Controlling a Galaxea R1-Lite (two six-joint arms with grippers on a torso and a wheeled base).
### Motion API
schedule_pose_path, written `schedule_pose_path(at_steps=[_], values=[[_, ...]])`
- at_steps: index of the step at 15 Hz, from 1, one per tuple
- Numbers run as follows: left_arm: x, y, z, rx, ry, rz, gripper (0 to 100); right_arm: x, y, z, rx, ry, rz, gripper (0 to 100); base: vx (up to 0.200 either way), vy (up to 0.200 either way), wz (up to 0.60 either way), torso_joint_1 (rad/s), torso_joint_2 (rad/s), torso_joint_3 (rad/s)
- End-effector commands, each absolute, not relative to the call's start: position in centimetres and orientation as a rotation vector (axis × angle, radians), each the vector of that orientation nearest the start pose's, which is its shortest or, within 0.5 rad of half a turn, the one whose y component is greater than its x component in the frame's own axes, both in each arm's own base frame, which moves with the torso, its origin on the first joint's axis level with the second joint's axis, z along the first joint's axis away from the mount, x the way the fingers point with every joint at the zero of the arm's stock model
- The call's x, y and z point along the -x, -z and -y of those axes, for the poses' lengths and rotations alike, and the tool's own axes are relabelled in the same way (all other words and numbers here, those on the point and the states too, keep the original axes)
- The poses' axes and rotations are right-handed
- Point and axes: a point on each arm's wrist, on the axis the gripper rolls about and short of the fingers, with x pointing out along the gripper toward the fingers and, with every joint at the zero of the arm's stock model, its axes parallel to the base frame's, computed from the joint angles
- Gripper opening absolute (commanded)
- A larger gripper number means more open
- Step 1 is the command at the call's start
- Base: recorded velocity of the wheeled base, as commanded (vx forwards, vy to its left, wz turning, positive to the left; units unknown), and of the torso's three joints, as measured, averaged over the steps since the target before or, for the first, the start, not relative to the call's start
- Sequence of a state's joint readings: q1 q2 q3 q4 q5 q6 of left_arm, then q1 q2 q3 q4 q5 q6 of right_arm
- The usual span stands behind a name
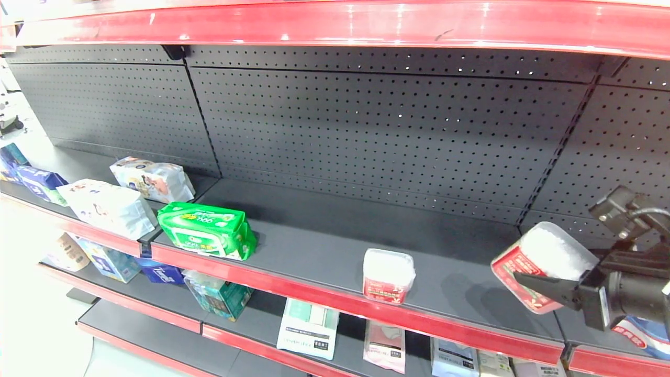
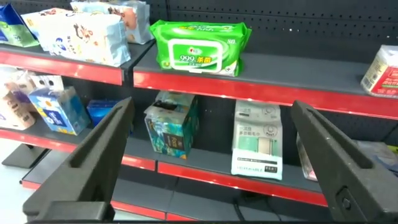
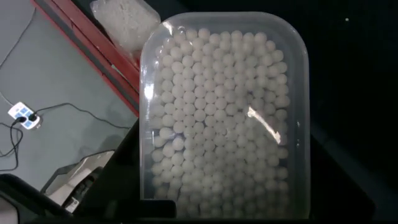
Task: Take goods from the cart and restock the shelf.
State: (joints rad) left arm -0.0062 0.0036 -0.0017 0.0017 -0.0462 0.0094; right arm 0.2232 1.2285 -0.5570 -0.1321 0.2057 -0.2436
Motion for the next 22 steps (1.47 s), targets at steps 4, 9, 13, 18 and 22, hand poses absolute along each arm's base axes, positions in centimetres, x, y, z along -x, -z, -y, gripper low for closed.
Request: schedule_pose_path(at_steps=[4, 9, 13, 18, 22], values=[[2.3, -7.6, 0.1, -0.009, 0.052, -0.003, 100, -22.5, -16.5, -5.3, 0.258, -0.532, -0.587, 0, 0.0, 0.0, 0.0, 0.0, 0.0, 0.0], [2.3, -7.6, 0.1, -0.009, 0.052, -0.003, 100, -27.0, -14.0, -5.7, 0.253, -0.517, -0.539, 0, 0.0, 0.0, 0.0, 0.0, 0.0, 0.0], [2.3, -7.6, 0.1, -0.009, 0.054, -0.003, 100, -29.4, -13.2, -5.9, 0.249, -0.516, -0.52, 0, 0.0, 0.0, 0.0, 0.0, 0.0, 0.0], [2.3, -7.6, 0.1, -0.009, 0.055, -0.003, 100, -32.3, -12.7, -6.2, 0.277, -0.546, -0.498, 0, 0.0, 0.0, 0.0, 0.0, 0.0, 0.0], [2.3, -7.6, 0.1, -0.009, 0.054, -0.003, 100, -33.5, -11.1, -6.5, 0.311, -0.584, -0.525, 0, 0.0, 0.0, 0.0, 0.0, 0.0, 0.0]])
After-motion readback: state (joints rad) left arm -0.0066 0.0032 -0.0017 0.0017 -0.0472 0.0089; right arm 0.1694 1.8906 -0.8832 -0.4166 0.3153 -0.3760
